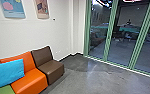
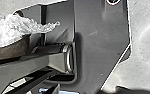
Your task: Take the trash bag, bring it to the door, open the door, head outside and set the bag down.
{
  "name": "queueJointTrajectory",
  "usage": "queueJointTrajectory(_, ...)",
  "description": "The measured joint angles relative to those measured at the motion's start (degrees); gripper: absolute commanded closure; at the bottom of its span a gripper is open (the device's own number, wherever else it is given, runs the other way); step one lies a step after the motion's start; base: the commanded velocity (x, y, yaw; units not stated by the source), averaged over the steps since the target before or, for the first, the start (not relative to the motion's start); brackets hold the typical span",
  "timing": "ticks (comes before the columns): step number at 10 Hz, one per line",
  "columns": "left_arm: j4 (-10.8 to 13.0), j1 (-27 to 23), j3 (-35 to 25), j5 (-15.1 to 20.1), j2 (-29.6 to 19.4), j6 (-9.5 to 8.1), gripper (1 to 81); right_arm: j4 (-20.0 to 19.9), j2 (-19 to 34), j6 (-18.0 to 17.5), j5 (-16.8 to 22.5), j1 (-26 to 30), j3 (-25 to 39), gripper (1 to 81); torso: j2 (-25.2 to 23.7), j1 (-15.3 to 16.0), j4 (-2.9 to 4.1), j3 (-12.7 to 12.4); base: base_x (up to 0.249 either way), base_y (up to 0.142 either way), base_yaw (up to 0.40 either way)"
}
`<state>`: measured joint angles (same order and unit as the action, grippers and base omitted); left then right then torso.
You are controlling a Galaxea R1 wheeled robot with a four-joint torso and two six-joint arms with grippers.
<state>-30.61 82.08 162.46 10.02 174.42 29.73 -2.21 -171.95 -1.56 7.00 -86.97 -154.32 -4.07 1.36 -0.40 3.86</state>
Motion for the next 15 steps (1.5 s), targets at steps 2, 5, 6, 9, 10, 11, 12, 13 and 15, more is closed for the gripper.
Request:
queueJointTrajectory(2,-0.01,0.00,0.00,0.00,0.00,-0.02,81.1,0.12,-0.07,0.02,-0.48,-0.02,-0.17,1.0,0.00,-0.02,0.00,0.00,0.000,0.000,-0.331)
queueJointTrajectory(5,-0.01,0.00,0.00,0.01,0.00,0.00,81.1,0.43,-0.10,0.02,-0.61,-0.33,-0.17,1.0,0.00,-0.02,0.00,0.00,0.000,0.000,-0.334)
queueJointTrajectory(6,-0.01,-0.02,0.00,-0.05,0.00,0.00,81.1,0.80,-0.22,0.02,-0.59,-0.54,-0.21,1.0,0.00,-0.05,0.00,0.00,0.000,0.000,-0.338)
queueJointTrajectory(9,0.00,-0.02,0.00,-0.10,0.00,0.00,81.1,0.95,-0.40,0.02,-0.61,-0.82,-0.30,1.0,0.00,-0.05,0.00,0.00,0.000,0.000,-0.341)
queueJointTrajectory(10,-0.01,0.00,0.00,-0.05,0.00,0.00,81.1,0.95,-0.40,0.02,-0.61,-0.79,-0.32,1.0,0.00,-0.05,0.00,0.00,0.000,0.000,-0.341)
queueJointTrajectory(11,0.00,-0.02,0.00,-0.02,0.00,0.00,81.1,0.95,-0.46,0.02,-0.61,-0.82,-0.32,1.0,0.00,-0.07,0.00,0.00,0.000,0.000,-0.341)
queueJointTrajectory(12,0.00,-0.02,0.00,-0.05,0.00,0.00,81.1,0.95,-0.57,0.02,-0.61,-0.82,-0.32,1.0,0.00,-0.07,0.00,0.00,0.000,0.000,-0.340)
queueJointTrajectory(13,0.00,0.00,0.00,-0.02,0.00,0.00,81.1,0.95,-0.71,0.02,-0.61,-0.82,-0.32,1.0,0.00,-0.07,0.00,0.00,0.000,0.000,-0.341)
queueJointTrajectory(15,0.00,-0.02,0.00,-0.05,0.00,0.00,81.1,0.98,-0.73,0.02,-0.59,-0.82,-0.32,1.0,0.00,-0.07,0.00,0.00,0.000,0.000,-0.341)
